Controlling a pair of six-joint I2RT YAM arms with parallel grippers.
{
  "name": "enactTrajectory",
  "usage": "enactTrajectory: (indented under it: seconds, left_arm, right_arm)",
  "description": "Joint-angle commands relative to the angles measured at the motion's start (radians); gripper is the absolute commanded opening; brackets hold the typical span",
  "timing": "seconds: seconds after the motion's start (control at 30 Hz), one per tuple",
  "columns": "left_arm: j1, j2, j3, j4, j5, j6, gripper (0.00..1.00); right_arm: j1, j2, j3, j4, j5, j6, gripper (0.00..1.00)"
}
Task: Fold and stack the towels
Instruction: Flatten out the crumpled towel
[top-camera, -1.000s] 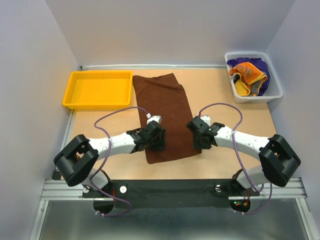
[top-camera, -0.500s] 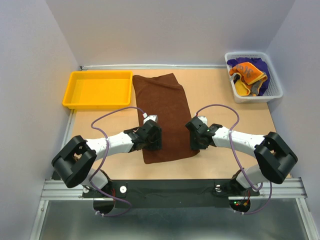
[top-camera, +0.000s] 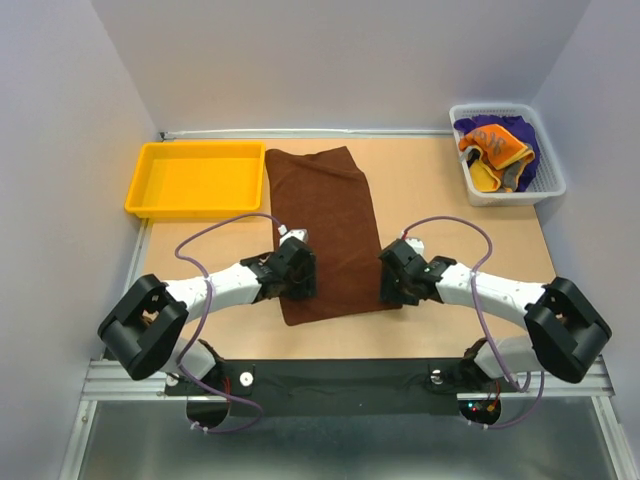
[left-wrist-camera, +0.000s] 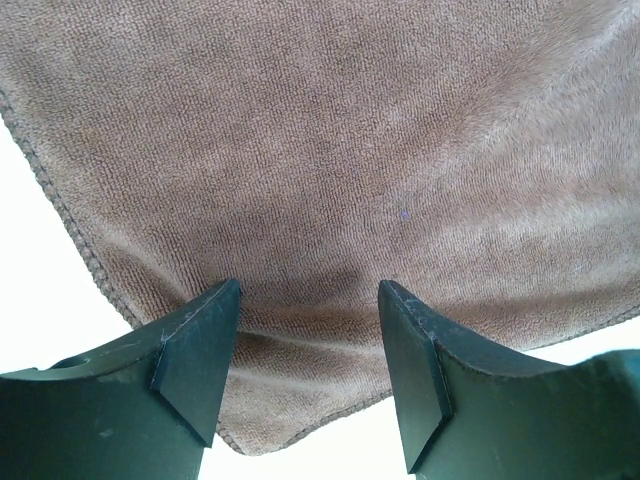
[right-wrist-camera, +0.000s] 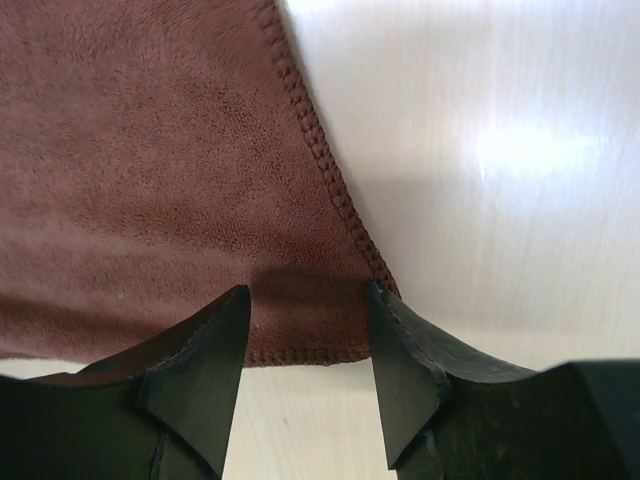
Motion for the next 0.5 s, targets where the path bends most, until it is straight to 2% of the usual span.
enactTrajectory:
  seconds: [0.0,0.13,0.23,0.33,0.37,0.43,0.47]
  left_arm:
    - [0.003,-0.006,-0.038,-0.042,0.055,0.013,0.7]
    - [-0.019,-0.055,-0.023,-0.033,0.113,0.02,0.76]
    - [-0.022,-0.138,0.021,-0.041,0.135,0.02,0.8]
    - [-0.017,-0.207,0.09,-0.076,0.097,0.029,0.86]
    - [0.001,-0.213,0.13,-0.091,0.039,0.035,0.86]
    - [0.042,-0.218,0.156,-0.11,0.014,0.059,0.87]
    - [0.105,-0.204,0.167,-0.105,0.022,0.07,0.87]
  right_arm:
    - [-0.007,-0.038,-0.045,-0.146,-0.069,0.038,0.57]
    - [-0.005,-0.09,0.016,-0.172,-0.083,-0.023,0.58]
    - [-0.007,-0.06,0.159,-0.174,-0.051,-0.138,0.58]
    - [-0.007,0.063,0.298,-0.165,0.012,-0.268,0.57]
    - [-0.007,0.098,0.334,-0.148,0.031,-0.332,0.57]
    - [-0.008,0.19,0.394,-0.075,0.061,-0.394,0.56]
    - [-0.016,0.219,0.41,-0.048,0.071,-0.44,0.55]
